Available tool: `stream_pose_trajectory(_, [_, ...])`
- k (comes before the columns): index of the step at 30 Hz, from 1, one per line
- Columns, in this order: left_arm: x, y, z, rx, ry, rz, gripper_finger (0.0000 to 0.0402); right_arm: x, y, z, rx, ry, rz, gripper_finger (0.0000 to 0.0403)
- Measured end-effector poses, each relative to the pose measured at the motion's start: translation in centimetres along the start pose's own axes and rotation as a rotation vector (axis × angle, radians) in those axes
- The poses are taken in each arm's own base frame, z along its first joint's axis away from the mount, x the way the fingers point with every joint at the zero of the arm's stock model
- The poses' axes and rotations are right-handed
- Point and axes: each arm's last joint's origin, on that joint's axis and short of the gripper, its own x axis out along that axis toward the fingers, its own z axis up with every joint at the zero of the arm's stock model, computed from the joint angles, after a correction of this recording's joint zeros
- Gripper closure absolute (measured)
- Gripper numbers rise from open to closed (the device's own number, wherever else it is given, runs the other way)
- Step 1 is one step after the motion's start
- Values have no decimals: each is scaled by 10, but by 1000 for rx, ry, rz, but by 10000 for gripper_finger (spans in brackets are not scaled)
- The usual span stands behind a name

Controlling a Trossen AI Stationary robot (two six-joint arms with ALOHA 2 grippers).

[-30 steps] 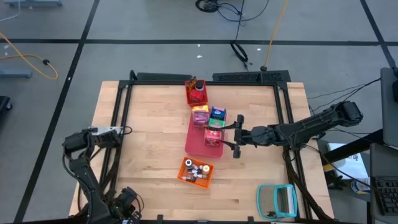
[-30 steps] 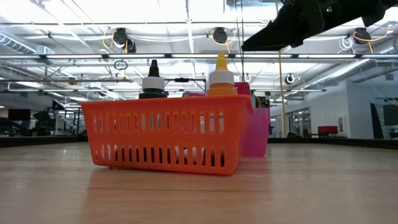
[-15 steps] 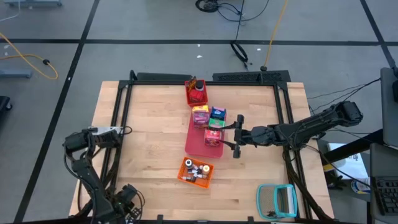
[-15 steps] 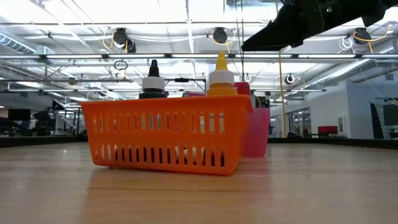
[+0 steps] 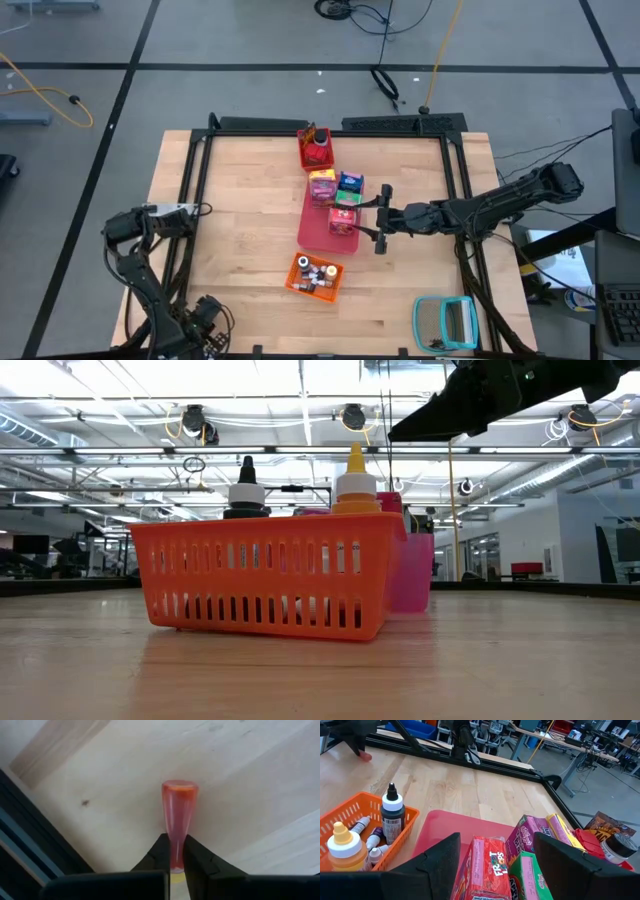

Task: Pick & Place Kitchen Items
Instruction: Put the red food coloring bottle into the orange bin

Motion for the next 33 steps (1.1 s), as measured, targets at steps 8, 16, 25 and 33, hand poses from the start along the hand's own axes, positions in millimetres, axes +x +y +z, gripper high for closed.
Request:
stream_pose_trajectory(8, [-7, -17, 24, 71, -3, -15, 393, 0, 0, 0, 0, 0, 1, 161])
stream_pose_trajectory(16, [-27, -28, 63, 160, -143, -116, 393, 0, 0, 0, -1, 1, 1, 161])
stream_pose_trajectory(25, [-54, -34, 110, 268, -297, -227, 389, 0, 0, -1, 3, 6, 2, 161])
stream_pose_trajectory(33, [-66, -57, 155, 455, -422, -366, 391, 0, 0, -1, 3, 6, 1, 161])
